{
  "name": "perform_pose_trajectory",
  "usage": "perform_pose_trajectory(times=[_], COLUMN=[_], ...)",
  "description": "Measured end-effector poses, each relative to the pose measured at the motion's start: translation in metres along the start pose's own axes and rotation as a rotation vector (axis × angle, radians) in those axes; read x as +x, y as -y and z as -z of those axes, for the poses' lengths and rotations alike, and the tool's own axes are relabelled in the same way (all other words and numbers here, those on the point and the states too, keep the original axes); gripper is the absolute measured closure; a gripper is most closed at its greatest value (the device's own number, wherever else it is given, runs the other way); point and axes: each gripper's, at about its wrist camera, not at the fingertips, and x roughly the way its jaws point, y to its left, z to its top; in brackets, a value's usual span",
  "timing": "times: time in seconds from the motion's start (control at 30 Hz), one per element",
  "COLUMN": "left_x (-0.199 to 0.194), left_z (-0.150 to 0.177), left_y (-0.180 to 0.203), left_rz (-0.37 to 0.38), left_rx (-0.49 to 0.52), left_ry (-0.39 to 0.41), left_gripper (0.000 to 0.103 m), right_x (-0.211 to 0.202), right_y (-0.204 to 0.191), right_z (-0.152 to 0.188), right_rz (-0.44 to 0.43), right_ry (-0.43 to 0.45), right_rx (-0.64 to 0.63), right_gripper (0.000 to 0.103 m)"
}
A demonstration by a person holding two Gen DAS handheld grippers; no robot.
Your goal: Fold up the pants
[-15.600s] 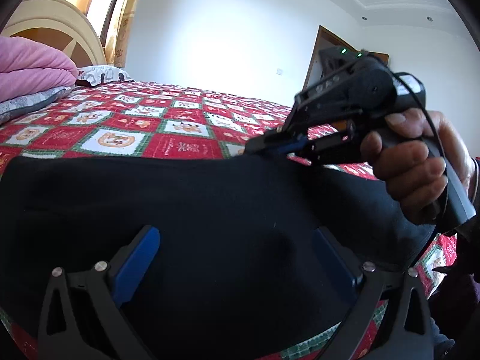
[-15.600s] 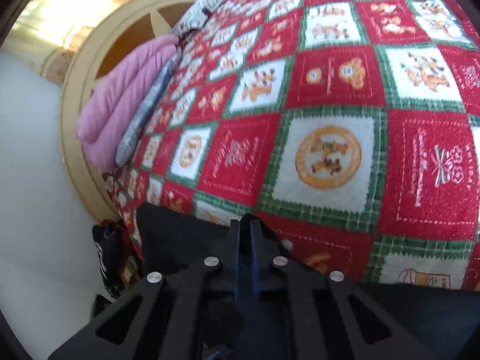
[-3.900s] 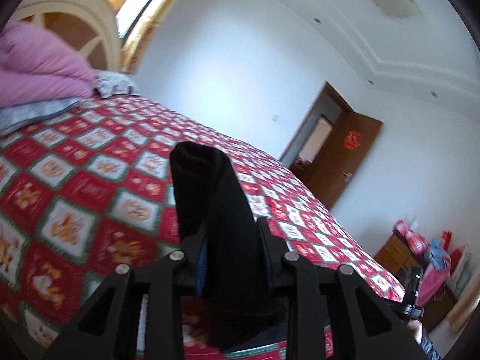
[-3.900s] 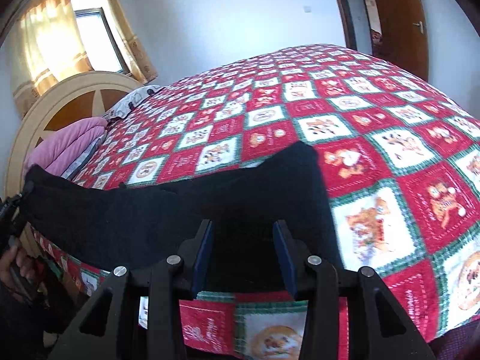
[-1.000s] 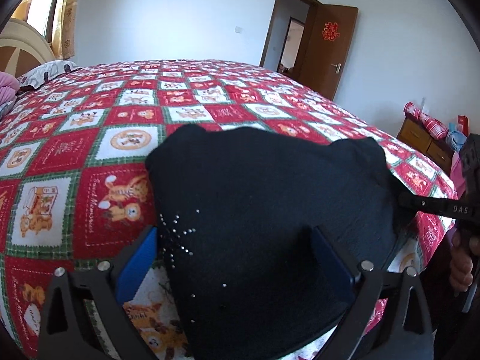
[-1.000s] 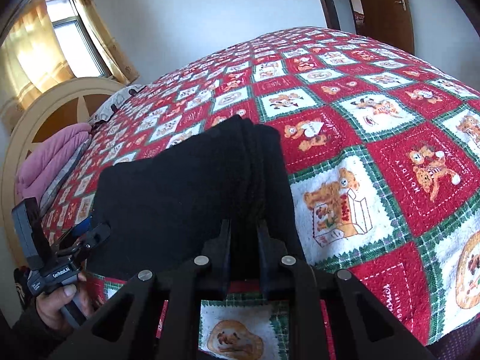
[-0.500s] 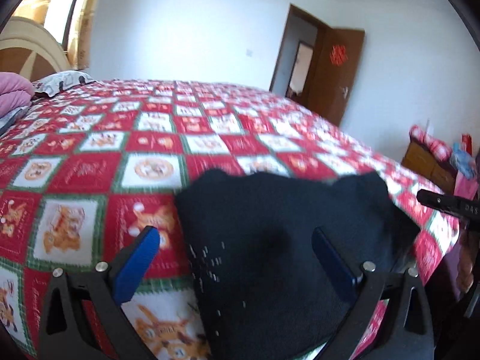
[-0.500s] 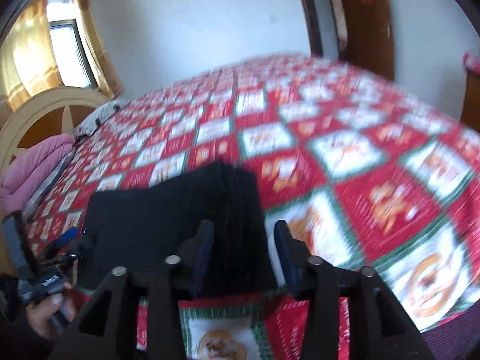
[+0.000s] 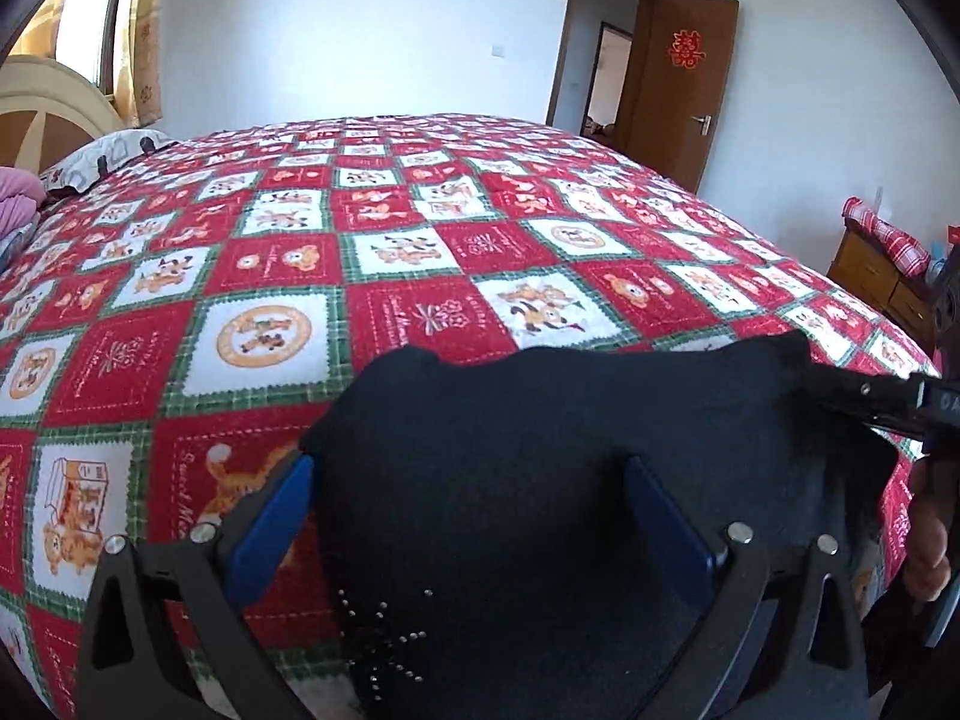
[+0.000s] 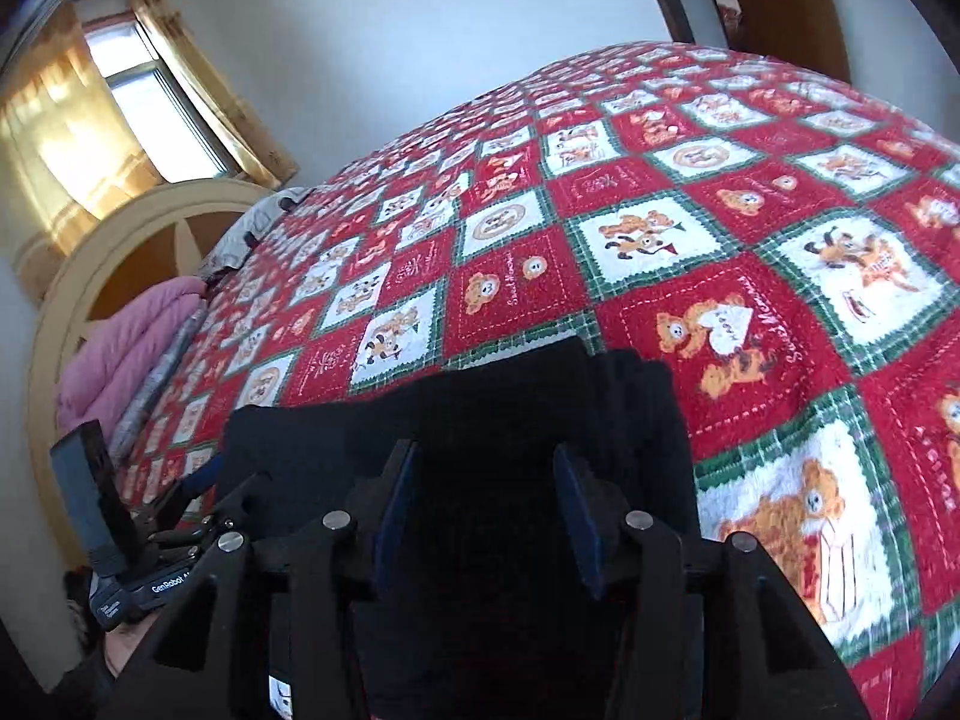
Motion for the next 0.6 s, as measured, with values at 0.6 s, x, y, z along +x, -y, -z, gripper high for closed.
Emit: perform_pose_trajectory(times=[0.6], left_x=[-0.024], left_z=[0.026], left_y=[0.033], left_rz=[0.043], left_rx=[0.077], left_ry=[-0.035], left_gripper=[0.000], right_x=[-0.036], right_y=[-0.028], right_z=[0.057], right_rz=[0.303], right_ry=[-0.032], right_rx=[-0.272], right_gripper=[0.045])
